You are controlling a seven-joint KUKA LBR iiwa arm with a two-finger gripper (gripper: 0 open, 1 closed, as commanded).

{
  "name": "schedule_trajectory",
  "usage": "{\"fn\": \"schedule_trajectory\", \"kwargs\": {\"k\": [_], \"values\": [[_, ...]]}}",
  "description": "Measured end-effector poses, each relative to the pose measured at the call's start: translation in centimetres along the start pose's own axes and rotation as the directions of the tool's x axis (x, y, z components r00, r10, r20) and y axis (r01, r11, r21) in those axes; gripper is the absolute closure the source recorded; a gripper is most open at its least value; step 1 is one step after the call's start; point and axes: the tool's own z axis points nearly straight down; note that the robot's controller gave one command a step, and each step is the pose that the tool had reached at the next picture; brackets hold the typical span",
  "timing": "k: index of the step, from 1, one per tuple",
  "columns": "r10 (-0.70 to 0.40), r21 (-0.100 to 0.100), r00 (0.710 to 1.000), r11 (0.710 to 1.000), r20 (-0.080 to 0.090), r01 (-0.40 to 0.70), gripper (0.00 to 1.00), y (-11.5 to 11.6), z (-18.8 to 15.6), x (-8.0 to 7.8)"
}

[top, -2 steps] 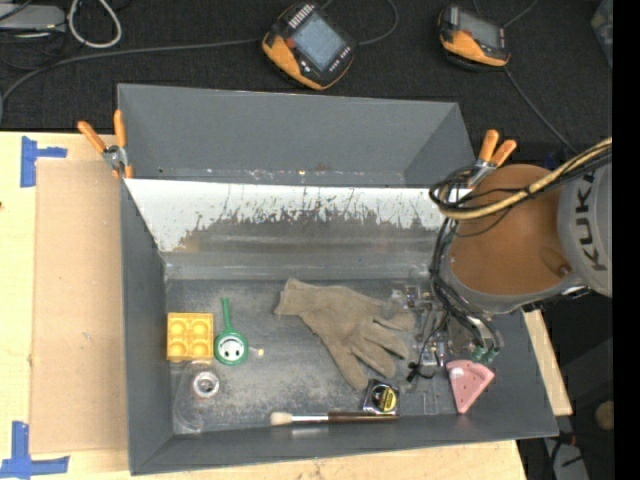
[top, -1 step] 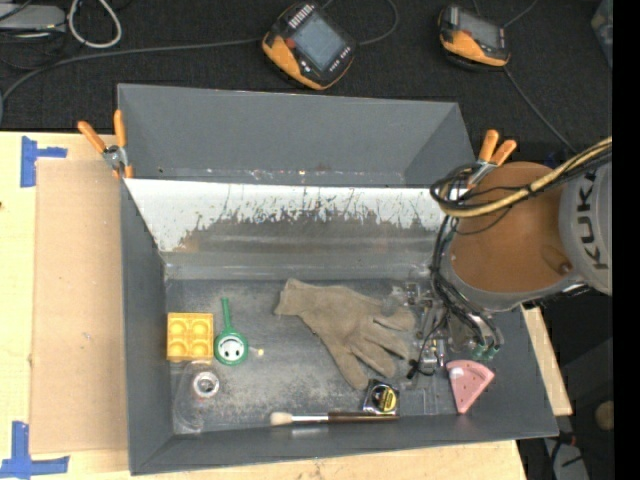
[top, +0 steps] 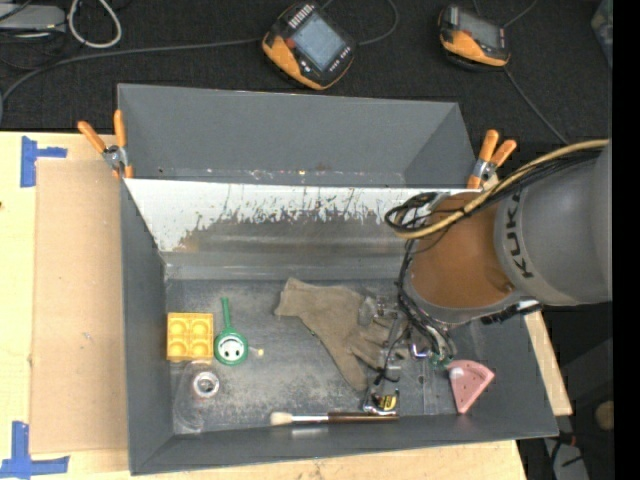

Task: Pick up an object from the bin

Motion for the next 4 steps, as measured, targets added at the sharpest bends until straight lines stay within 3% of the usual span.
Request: {"fn": "schedule_trajectory", "kwargs": {"k": [1, 3, 4], "values": [[0.046, 0.001, 0.999, 0.999, 0.011, -0.046, 0.0, 1.01, -0.28, -0.64], [0.031, 0.0, 0.999, 1.0, 0.008, -0.031, 0.0, 0.77, -0.28, -0.51], [0.013, -0.001, 1.0, 1.0, 0.014, -0.013, 1.0, 0.39, -0.48, -0.52]]}}
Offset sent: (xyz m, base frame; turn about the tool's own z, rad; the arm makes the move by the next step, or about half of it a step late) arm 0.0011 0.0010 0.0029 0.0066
